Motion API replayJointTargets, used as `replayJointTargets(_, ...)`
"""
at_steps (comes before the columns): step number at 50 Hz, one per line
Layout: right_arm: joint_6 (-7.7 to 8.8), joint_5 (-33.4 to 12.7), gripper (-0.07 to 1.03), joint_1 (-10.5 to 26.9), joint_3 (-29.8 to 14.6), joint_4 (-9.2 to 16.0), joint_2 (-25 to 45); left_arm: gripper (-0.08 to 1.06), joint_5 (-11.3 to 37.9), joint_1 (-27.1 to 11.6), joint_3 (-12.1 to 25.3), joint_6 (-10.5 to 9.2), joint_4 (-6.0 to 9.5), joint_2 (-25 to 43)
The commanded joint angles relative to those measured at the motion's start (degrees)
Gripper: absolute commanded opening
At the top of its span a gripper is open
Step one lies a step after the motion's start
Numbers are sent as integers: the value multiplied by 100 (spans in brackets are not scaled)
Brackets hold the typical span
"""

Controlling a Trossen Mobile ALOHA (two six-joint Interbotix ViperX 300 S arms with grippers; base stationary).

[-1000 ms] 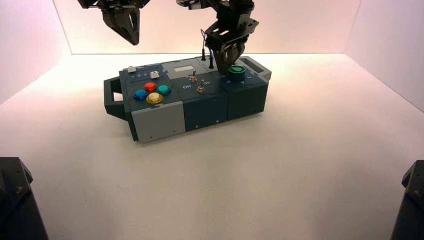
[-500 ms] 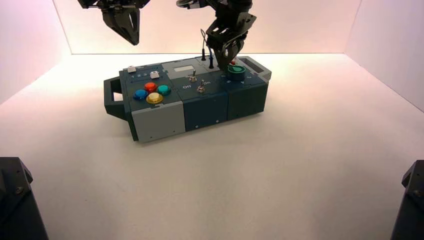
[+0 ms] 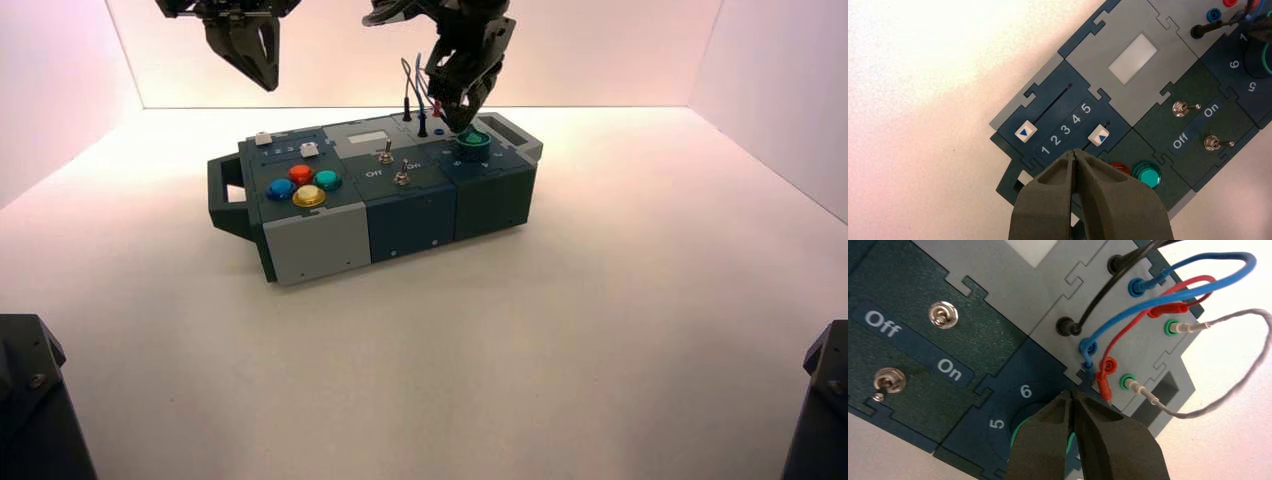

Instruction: Turn the knob to position 2.

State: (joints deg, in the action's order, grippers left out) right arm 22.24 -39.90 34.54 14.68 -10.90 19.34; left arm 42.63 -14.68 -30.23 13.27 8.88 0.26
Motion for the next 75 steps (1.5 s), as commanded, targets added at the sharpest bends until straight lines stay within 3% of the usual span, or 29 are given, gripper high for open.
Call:
replayJointTargets(1, -18, -44, -2, 9, -141, -97, -105, -3, -26, 18, 158, 9, -9, -79)
replayJointTargets(20, -53, -193, -2, 9, -149, -352, -97, -3, -26, 18, 149, 9, -9, -53)
replayJointTargets(40, -79, -211, -2, -9, -202, -378, -114, -3, -18, 18, 158, 9, -9, -44)
replayJointTargets(49, -246, -123, -2, -18, -229, -378, -202, -3, -26, 9, 158, 9, -9, -44)
replayJointTargets(50, -360, -79, -2, -18, -237, -378, -246, -3, -26, 18, 149, 9, -9, -44)
replayJointTargets(55, -492, -70, -2, -18, -264, -378, -308, -3, -26, 9, 158, 9, -9, -35)
replayJointTargets(62, -650, -299, -2, -97, -237, -246, -466, -3, 0, 18, 149, 9, 0, -44)
replayJointTargets(75, -633, -958, -2, -185, -246, 114, -756, -3, 18, 18, 158, 9, 0, -35)
